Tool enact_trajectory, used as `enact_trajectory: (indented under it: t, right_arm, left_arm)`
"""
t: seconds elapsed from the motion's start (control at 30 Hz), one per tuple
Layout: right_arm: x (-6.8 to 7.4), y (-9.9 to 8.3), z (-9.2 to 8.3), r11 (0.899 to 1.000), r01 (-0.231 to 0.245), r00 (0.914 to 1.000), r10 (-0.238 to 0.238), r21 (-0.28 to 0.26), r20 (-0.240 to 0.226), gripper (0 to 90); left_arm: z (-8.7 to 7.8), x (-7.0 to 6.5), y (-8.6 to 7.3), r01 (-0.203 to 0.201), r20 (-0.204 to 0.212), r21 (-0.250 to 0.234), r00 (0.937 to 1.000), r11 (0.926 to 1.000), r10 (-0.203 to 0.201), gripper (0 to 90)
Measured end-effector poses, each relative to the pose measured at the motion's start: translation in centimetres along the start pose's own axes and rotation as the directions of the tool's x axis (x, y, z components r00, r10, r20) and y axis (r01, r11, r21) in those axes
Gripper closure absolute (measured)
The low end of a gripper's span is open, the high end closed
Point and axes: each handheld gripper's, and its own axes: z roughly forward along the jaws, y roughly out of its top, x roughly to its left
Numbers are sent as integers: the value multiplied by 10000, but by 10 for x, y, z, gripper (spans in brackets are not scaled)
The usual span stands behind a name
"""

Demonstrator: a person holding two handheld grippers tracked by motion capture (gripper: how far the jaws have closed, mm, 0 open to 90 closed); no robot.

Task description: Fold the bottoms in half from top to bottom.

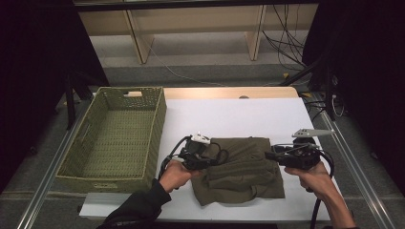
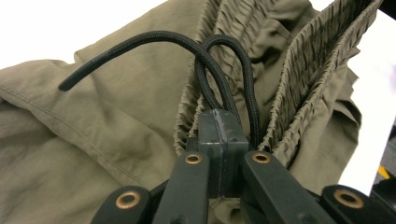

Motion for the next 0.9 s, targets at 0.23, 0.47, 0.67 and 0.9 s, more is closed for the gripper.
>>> enact_trajectory:
  t: [0.23, 0.47, 0.67, 0.9]
  right_arm:
    - [-19, 19, 24, 9959, -831, 9858, 768, 370, 1490, 782]
    - [-20, 29, 64, 9841, -519, 9972, 419, 1696, 620, 850]
    - [4, 21, 46, 9805, 160, 9992, -86, 1958, -385, 871]
    - [17, 2, 37, 9714, 435, 9980, -317, 2335, -538, 835]
  left_arm:
    - [-9, -15, -10, -390, 93, -8, 9992, 9992, 390, 893]
    - [-14, -27, -18, -604, 327, -39, 9976, 9982, 605, 892]
    - [-27, -36, -23, -726, 640, -362, 9951, 9967, 748, 880]
    - [-43, -22, -20, -297, 468, -1003, 9983, 9945, 345, 857]
